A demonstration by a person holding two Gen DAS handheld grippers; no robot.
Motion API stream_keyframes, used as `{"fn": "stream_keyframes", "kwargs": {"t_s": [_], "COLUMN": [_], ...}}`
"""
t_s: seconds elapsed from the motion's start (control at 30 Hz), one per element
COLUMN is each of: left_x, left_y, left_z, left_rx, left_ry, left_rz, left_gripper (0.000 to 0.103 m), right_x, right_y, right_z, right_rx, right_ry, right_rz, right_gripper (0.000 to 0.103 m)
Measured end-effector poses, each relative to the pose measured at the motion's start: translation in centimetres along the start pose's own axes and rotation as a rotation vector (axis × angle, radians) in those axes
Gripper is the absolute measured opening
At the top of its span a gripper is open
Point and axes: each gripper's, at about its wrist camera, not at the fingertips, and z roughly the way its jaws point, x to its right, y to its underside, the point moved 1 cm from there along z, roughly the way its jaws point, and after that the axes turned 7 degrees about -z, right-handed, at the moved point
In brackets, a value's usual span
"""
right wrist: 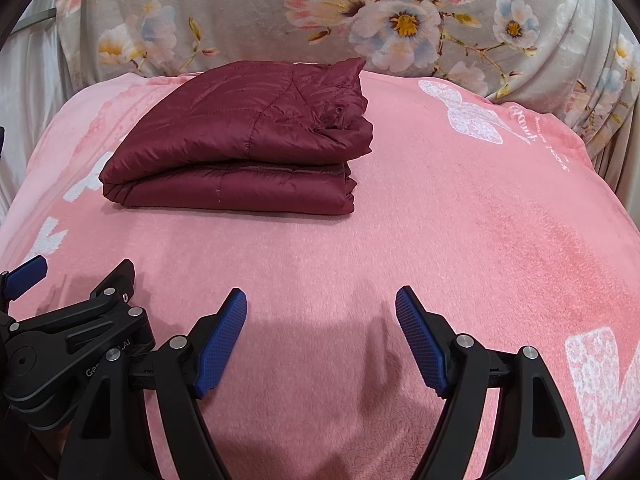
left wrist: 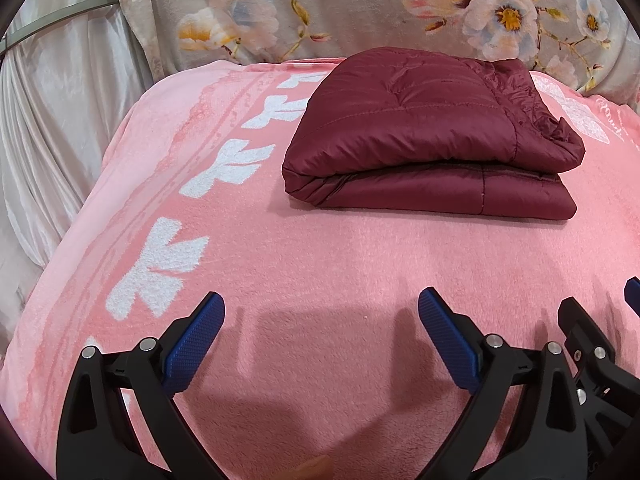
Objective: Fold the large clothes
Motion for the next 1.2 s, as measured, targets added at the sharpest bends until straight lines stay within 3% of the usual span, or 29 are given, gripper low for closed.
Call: {"fn": "stream_keyframes", "kwargs": {"t_s": [1.2], "left_x": [0.08], "left_y": [-0.03], "left_z": [-0.18], "left_rx": [-0.009], "left_ry": [0.000], "left_rz": [0.000], "left_gripper": [0.093], "right_x": [0.19], "right_y": [-0.05], "right_z": [0.03], "right_rx": [0.000], "right_ry": [-0.001], "right_rz": [-0.007], "right_gripper": [0.075]}}
